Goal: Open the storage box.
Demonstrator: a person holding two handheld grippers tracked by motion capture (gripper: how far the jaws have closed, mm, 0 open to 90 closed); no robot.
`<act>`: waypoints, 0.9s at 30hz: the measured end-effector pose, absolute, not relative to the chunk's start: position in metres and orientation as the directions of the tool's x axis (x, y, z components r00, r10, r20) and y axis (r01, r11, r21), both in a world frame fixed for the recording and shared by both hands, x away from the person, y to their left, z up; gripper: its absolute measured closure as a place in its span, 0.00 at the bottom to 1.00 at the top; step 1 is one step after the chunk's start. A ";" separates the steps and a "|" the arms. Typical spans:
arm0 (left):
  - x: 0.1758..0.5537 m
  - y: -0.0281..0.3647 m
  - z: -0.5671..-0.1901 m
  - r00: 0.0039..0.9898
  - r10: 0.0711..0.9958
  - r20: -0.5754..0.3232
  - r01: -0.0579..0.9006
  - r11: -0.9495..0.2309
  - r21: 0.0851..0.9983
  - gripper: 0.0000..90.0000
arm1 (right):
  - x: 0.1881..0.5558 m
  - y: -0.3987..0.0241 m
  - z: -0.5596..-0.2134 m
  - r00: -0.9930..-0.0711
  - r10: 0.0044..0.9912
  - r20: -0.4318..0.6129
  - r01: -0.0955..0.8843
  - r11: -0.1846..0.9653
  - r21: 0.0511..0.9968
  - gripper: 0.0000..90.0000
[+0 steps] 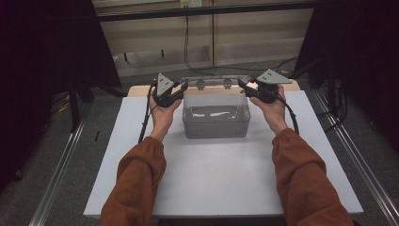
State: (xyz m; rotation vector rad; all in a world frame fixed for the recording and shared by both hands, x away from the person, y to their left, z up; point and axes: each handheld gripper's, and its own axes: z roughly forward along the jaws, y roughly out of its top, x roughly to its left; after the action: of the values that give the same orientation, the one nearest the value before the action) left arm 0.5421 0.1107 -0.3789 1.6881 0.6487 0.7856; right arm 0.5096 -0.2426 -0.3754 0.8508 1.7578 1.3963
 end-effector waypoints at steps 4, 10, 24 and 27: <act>0.547 0.111 -0.379 0.630 0.758 0.170 0.026 -0.239 0.971 0.73 | 0.514 -0.242 -0.371 -0.514 0.845 -0.144 0.062 0.204 0.977 0.68; 0.553 0.110 -0.379 0.628 0.761 0.161 0.036 -0.236 0.971 0.73 | 0.518 -0.243 -0.369 -0.511 0.848 -0.139 0.062 0.198 0.978 0.69; 0.560 0.108 -0.381 0.631 0.758 0.163 0.024 -0.229 0.973 0.82 | 0.528 -0.246 -0.374 -0.501 0.857 -0.116 0.078 0.179 0.981 0.65; 0.561 0.107 -0.381 0.627 0.764 0.155 0.026 -0.219 0.975 0.82 | 0.530 -0.246 -0.377 -0.500 0.857 -0.125 0.079 0.189 0.979 0.66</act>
State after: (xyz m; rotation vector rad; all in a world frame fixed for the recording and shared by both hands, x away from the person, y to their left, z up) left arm 0.5608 0.1075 -0.3809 1.6686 0.6579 0.7774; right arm 0.5300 -0.2457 -0.3774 0.8856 1.7513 1.3796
